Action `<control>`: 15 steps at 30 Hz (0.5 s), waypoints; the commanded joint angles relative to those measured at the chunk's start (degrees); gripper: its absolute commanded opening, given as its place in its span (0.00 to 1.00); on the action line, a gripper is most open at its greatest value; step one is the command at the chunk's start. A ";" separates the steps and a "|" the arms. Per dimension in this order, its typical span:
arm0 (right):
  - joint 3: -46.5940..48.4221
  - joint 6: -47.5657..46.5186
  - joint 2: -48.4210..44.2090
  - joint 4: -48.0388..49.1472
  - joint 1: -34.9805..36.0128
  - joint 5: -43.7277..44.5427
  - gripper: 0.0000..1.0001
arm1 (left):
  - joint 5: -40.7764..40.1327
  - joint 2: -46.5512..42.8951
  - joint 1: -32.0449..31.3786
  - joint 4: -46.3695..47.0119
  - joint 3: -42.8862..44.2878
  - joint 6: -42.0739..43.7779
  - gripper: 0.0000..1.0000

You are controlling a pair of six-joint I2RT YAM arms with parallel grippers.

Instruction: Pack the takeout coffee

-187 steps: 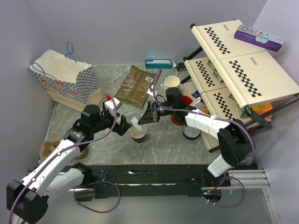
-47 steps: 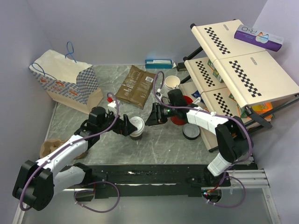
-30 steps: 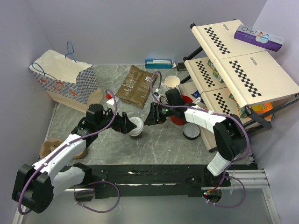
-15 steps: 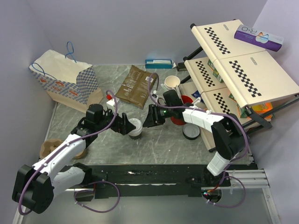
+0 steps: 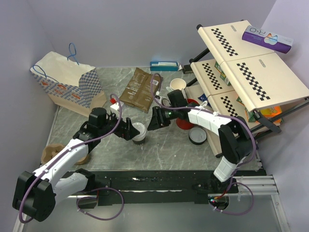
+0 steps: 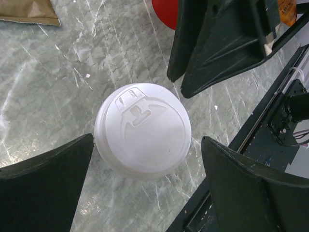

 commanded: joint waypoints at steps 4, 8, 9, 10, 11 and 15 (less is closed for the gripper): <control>10.99 -24.23 -3.78 -13.36 0.09 -6.24 1.00 | -0.29 -4.84 0.48 -3.84 4.65 10.12 0.99; 15.12 -38.21 -4.23 -15.92 3.16 -5.98 1.00 | -2.75 -8.53 2.93 -6.83 5.35 11.01 0.99; 16.17 -43.72 -3.88 -17.49 3.69 -5.72 1.00 | -2.93 -8.97 3.81 -7.63 5.62 10.75 0.99; 18.36 -46.30 -3.35 -18.37 5.35 -4.67 1.00 | -3.28 -9.50 5.65 -9.03 6.31 10.05 0.99; 19.60 -48.68 -2.04 -19.34 5.97 -3.53 1.00 | -3.46 -10.64 6.62 -9.56 6.58 9.69 1.00; 25.32 -58.35 2.80 -22.68 8.79 -0.37 1.00 | -4.77 -12.58 11.81 -11.59 7.55 7.67 0.99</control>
